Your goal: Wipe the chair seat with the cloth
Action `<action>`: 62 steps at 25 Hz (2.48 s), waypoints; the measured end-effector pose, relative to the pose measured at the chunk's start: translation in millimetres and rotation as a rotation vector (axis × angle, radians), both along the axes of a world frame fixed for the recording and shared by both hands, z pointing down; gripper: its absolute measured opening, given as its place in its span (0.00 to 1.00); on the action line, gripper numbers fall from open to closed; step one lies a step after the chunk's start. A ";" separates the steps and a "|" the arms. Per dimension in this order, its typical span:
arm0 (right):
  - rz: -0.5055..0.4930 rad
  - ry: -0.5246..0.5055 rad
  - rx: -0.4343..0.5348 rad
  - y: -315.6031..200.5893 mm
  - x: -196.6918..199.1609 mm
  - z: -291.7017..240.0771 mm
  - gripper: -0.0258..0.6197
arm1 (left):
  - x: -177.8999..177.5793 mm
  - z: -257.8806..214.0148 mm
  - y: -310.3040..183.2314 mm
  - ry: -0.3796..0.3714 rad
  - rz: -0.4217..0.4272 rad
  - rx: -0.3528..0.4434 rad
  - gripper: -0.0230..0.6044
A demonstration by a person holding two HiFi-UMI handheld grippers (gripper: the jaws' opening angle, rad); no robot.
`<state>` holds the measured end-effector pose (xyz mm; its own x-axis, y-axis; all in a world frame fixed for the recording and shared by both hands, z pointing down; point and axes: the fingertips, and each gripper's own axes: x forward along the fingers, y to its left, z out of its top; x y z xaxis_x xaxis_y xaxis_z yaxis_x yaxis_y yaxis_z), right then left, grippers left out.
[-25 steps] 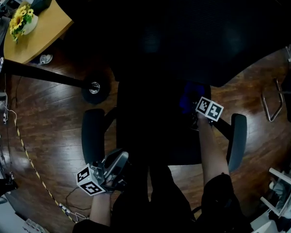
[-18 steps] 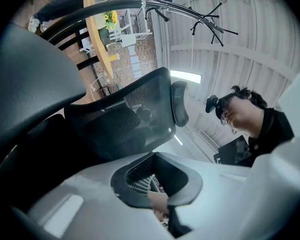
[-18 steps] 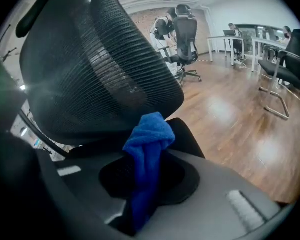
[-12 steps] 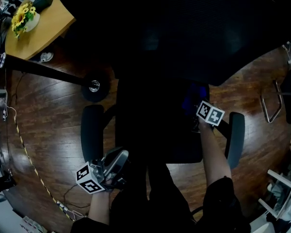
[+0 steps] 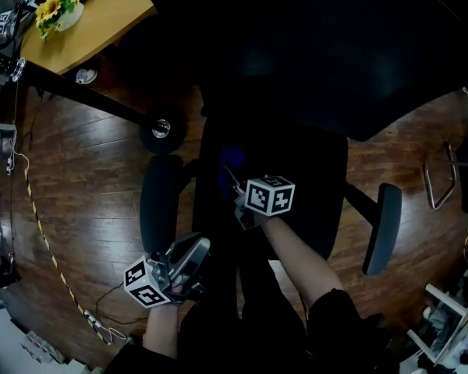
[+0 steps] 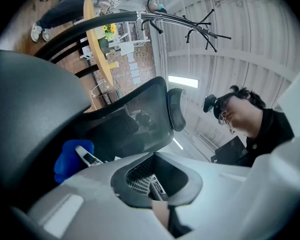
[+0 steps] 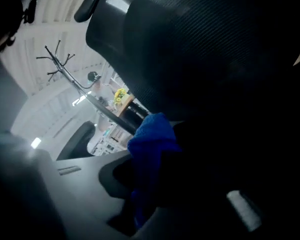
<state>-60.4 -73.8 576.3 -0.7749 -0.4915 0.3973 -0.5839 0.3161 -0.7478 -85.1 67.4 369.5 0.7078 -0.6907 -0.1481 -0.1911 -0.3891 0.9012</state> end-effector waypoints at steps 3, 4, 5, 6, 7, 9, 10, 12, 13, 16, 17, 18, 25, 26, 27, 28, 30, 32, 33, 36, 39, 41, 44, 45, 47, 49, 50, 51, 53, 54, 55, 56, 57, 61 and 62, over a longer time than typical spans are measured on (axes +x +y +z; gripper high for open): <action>-0.069 -0.088 -0.031 8.2 -50.5 10.4 0.14 | -8.4 1.9 2.0 -0.004 -0.014 0.002 0.03; -0.079 -0.079 -0.043 9.2 -57.8 20.1 0.14 | -10.5 2.3 2.8 -0.006 -0.018 0.004 0.02; -0.081 -0.046 -0.054 9.6 -59.8 31.8 0.14 | -12.1 2.4 4.0 -0.009 -0.021 0.005 0.02; -0.074 0.001 -0.064 9.5 -56.5 44.3 0.13 | -13.2 2.3 5.5 -0.012 -0.024 0.006 0.02; -0.057 0.048 -0.075 9.0 -49.0 55.8 0.13 | -14.2 2.1 7.3 -0.013 -0.026 0.006 0.02; 0.019 0.089 -0.108 5.6 -26.2 71.6 0.13 | -15.4 2.4 10.9 -0.015 -0.027 0.003 0.02; 0.072 0.076 -0.124 2.5 -13.3 74.9 0.13 | -15.3 3.2 12.3 -0.016 -0.025 0.002 0.02; 0.176 0.037 -0.147 -5.1 12.9 76.8 0.13 | -14.4 5.1 13.6 -0.015 -0.019 0.001 0.02; 0.216 0.034 -0.153 -8.7 26.3 78.3 0.13 | -13.8 5.8 13.7 -0.014 -0.014 0.001 0.02; 0.308 0.057 -0.174 -15.2 71.2 85.2 0.13 | -11.0 6.0 13.8 -0.012 0.002 0.004 0.02; 0.334 0.068 -0.179 -15.8 89.0 87.0 0.13 | -9.4 5.8 14.2 -0.011 0.008 0.004 0.02; 0.356 0.083 -0.181 -15.5 108.4 88.1 0.13 | -7.5 5.5 14.6 -0.011 0.015 0.004 0.03; 0.532 0.248 -0.175 -2.9 269.8 78.5 0.13 | -1.1 1.2 12.8 -0.003 0.050 0.019 0.02; 0.554 0.274 -0.173 0.1 287.7 75.9 0.13 | -0.4 -0.2 12.0 0.000 0.051 0.021 0.02; 0.573 0.293 -0.173 3.1 301.8 74.0 0.13 | 0.2 -1.5 11.5 0.003 0.053 0.024 0.02; 0.589 0.305 -0.174 5.9 312.0 72.9 0.13 | 0.9 -2.3 11.4 0.004 0.056 0.027 0.02; 0.608 0.313 -0.176 9.2 322.4 72.5 0.13 | 3.3 -3.2 12.2 0.003 0.063 0.030 0.02; 0.604 0.334 -0.173 9.1 323.4 73.6 0.13 | 5.4 -4.7 12.9 0.003 0.067 0.032 0.02; 0.592 0.352 -0.170 8.7 322.0 74.1 0.13 | 5.9 -5.8 12.9 0.003 0.066 0.033 0.02; 0.530 0.391 -0.128 7.3 310.6 66.7 0.13 | 7.1 -8.9 13.4 0.005 0.062 0.040 0.02; 0.403 0.351 -0.056 8.2 263.6 44.3 0.14 | 4.2 -11.6 14.9 0.008 0.053 0.046 0.03; 0.290 0.311 -0.021 11.6 212.3 28.3 0.13 | -0.6 -13.1 14.5 0.007 0.040 0.047 0.02; 0.156 0.197 0.005 18.1 128.9 9.2 0.14 | -5.9 -17.0 13.2 0.013 0.014 0.055 0.02; 0.130 0.144 0.002 19.9 101.6 4.9 0.13 | -7.0 -18.0 13.4 0.015 0.008 0.059 0.02; 0.091 0.033 -0.018 24.2 47.5 -0.5 0.14 | -10.4 -18.6 15.6 0.010 0.001 0.061 0.02; 0.058 -0.053 -0.054 33.5 -1.7 0.5 0.14 | -17.1 -18.1 18.7 -0.001 -0.008 0.057 0.03; 0.044 -0.080 -0.077 39.9 -21.8 4.4 0.13 | -21.1 -17.7 19.7 -0.007 -0.015 0.054 0.02; 0.034 -0.098 -0.099 46.7 -38.4 9.9 0.14 | -25.2 -17.0 20.2 -0.013 -0.023 0.052 0.02; 0.021 -0.083 -0.136 59.1 -59.1 27.2 0.13 | -32.4 -15.2 20.6 -0.020 -0.039 0.050 0.02; 0.013 -0.045 -0.149 64.6 -63.0 39.3 0.13 | -35.2 -14.2 21.1 -0.020 -0.044 0.050 0.02; 0.003 0.009 -0.153 69.5 -62.4 52.4 0.13 | -37.1 -13.1 21.9 -0.020 -0.047 0.048 0.02; -0.010 0.069 -0.144 73.4 -57.6 64.3 0.14 | -38.2 -11.9 23.2 -0.020 -0.047 0.046 0.02; -0.020 0.119 -0.127 75.9 -50.0 72.9 0.14 | -38.5 -10.9 24.5 -0.020 -0.046 0.043 0.02; 0.040 0.201 -0.102 72.3 -5.3 82.0 0.14 | -36.6 -7.6 27.3 -0.017 -0.030 0.035 0.02; 0.064 0.220 -0.107 71.5 10.7 84.0 0.13 | -35.1 -7.3 27.6 -0.016 -0.024 0.034 0.02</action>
<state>-49.7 -2.4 660.3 -0.6329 -0.4828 0.6052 -0.7523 0.1991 -0.6280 -120.2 95.1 362.2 0.6934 -0.7025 -0.1606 -0.2156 -0.4149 0.8840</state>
